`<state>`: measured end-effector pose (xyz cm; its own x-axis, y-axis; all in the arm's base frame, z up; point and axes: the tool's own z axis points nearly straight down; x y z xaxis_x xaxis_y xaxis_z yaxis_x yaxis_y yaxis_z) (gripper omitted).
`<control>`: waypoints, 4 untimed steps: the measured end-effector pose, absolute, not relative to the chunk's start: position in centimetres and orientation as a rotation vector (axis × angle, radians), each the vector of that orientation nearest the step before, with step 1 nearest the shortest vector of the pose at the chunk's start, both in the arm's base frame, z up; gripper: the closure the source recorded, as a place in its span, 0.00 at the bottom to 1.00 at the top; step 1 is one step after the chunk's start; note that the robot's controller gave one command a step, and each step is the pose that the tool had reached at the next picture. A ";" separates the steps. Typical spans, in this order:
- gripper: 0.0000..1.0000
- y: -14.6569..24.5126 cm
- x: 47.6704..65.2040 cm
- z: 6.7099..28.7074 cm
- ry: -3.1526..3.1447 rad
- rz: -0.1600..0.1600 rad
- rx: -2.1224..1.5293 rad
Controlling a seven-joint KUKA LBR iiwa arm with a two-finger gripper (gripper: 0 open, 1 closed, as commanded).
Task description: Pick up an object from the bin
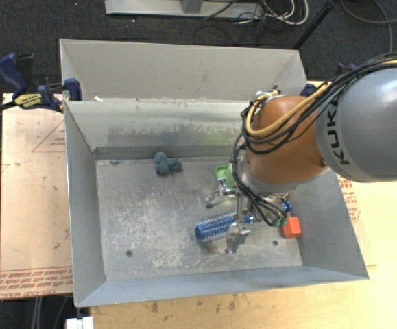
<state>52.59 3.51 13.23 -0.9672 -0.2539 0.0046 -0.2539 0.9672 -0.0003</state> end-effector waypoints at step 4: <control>1.00 1.3 55.6 25.1 -3.129 0.000 0.358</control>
Offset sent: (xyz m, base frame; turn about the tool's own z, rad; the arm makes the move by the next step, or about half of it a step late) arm 0.0303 -0.0318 -0.0623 0.0359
